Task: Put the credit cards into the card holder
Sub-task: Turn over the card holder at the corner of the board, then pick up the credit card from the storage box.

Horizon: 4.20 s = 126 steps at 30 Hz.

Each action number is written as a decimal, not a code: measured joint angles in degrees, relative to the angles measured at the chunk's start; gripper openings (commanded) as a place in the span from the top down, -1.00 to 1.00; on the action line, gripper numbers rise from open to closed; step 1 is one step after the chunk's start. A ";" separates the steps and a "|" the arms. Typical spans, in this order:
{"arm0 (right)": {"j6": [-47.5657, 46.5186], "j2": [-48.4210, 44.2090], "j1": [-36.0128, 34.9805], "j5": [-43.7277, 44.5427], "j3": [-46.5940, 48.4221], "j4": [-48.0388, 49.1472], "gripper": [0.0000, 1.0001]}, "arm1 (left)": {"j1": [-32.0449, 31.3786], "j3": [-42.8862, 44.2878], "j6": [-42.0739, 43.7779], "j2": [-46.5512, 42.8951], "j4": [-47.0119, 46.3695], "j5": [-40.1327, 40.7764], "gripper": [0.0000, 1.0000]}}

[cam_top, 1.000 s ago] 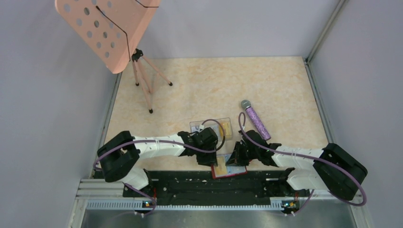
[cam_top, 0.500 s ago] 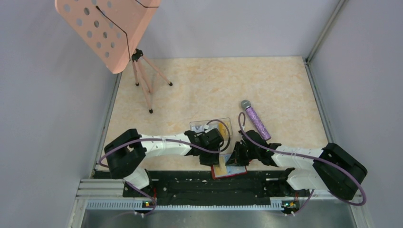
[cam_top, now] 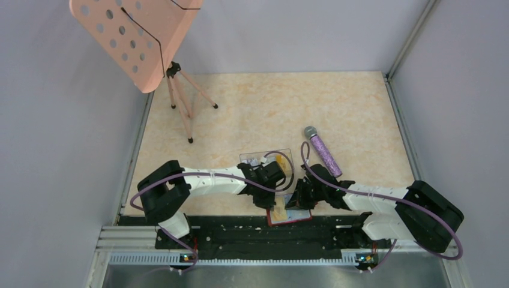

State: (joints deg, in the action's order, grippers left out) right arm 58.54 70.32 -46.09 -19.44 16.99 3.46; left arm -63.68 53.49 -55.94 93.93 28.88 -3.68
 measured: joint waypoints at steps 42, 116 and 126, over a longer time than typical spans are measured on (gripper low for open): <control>-3.04 -17.73 0.28 8.74 5.73 -22.36 0.64 | -0.13 6.69 2.54 0.35 -0.66 -3.23 0.90; -20.94 12.87 8.59 5.05 41.29 -27.85 -0.01 | 37.00 3.61 16.98 -12.96 -1.55 -16.15 0.21; -19.91 26.67 8.72 -4.37 42.23 -18.21 0.13 | 36.96 4.37 22.99 -8.94 6.16 -8.98 0.22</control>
State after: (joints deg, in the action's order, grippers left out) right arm 38.63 96.99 -37.36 -23.81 59.22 -14.74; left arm -26.72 57.87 -32.95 84.99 35.05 -12.67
